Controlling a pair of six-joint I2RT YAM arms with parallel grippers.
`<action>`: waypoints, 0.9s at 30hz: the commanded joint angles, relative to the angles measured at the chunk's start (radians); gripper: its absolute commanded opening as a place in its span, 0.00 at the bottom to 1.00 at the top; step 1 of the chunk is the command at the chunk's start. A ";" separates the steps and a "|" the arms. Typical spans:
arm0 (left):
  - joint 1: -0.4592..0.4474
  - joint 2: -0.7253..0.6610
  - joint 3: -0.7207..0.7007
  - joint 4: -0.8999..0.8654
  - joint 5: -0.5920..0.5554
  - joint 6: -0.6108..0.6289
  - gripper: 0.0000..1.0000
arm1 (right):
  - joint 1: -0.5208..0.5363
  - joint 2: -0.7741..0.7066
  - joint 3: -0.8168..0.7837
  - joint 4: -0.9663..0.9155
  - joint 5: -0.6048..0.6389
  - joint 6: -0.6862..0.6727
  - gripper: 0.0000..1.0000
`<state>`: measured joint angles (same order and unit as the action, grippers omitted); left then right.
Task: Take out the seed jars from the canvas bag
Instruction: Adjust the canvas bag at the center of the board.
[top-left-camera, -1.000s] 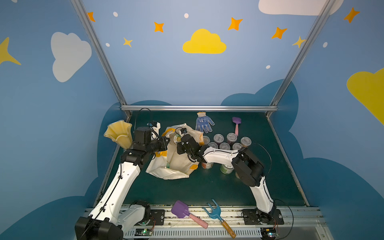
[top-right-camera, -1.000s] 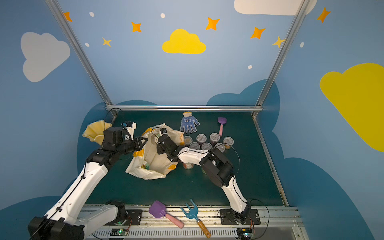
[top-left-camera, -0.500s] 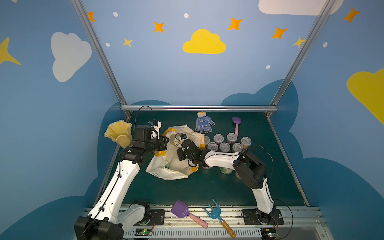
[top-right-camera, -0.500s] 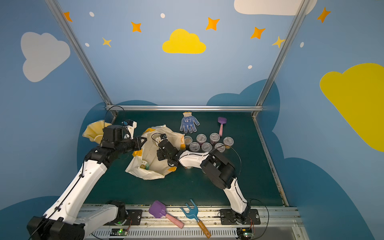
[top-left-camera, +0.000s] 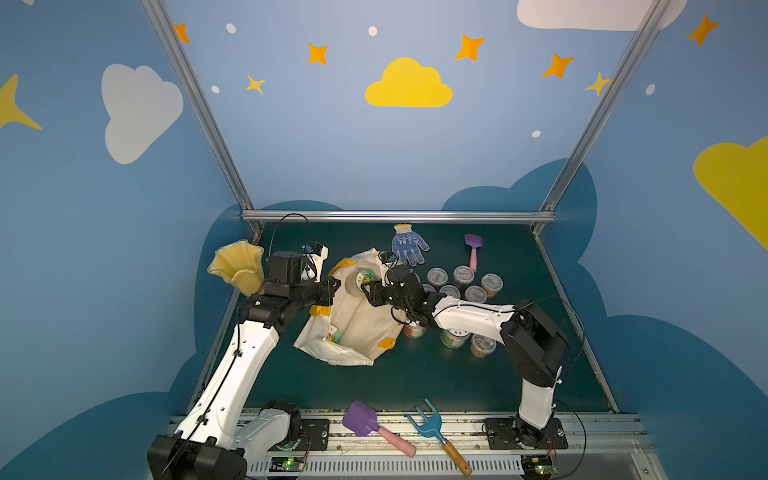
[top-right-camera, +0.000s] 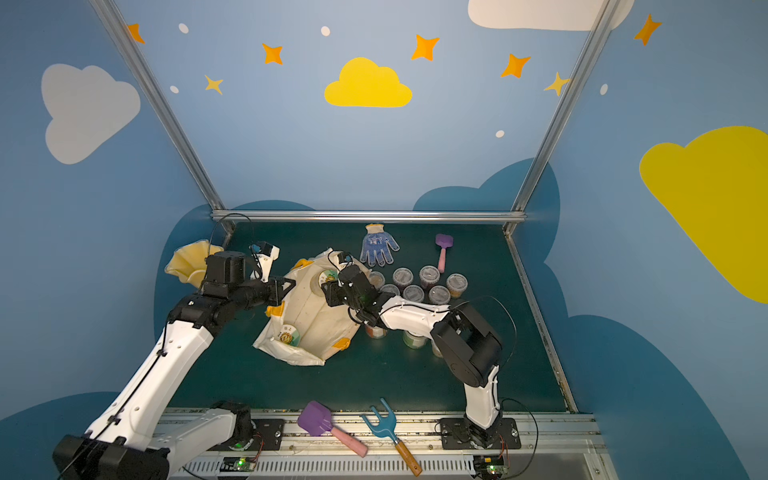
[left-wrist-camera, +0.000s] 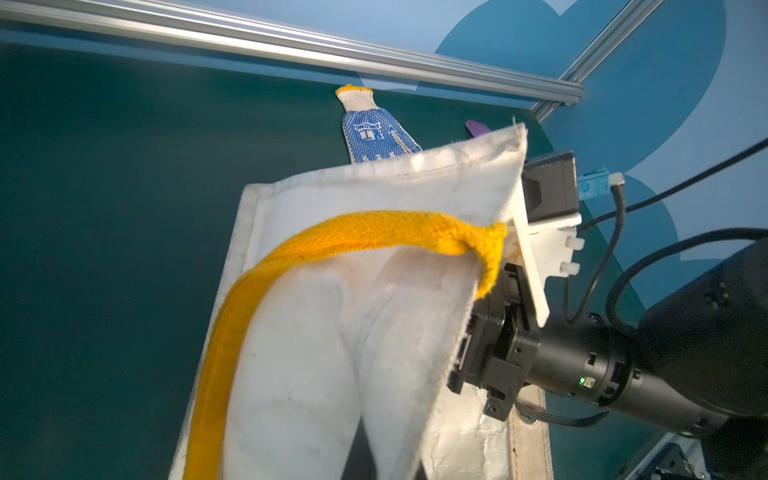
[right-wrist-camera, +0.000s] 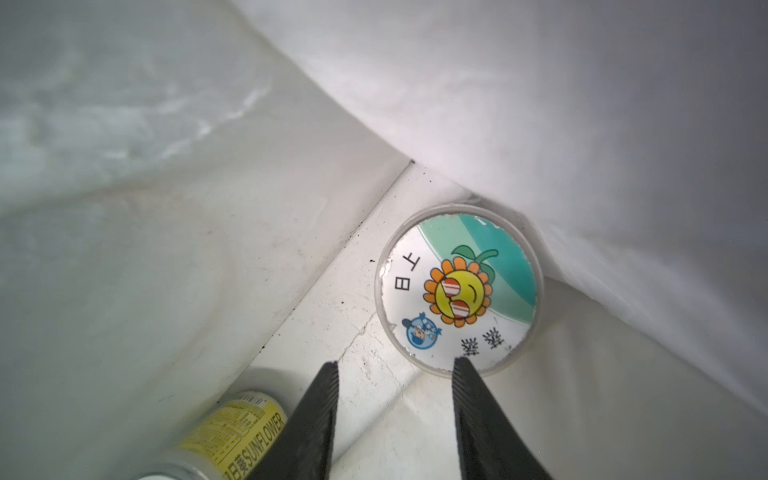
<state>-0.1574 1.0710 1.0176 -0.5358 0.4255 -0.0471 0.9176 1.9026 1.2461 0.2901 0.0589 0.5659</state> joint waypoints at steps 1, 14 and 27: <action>0.001 -0.040 -0.009 0.020 0.031 0.025 0.06 | -0.008 0.058 0.052 0.025 -0.007 0.015 0.36; 0.006 0.015 0.070 -0.004 -0.117 0.087 0.04 | 0.001 0.061 0.050 0.083 -0.067 0.075 0.32; 0.021 0.202 0.305 -0.033 -0.249 0.232 0.04 | -0.028 -0.105 -0.039 0.094 -0.207 0.082 0.46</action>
<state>-0.1421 1.2739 1.2560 -0.6102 0.2066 0.1307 0.8944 1.8202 1.2301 0.3695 -0.1070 0.6506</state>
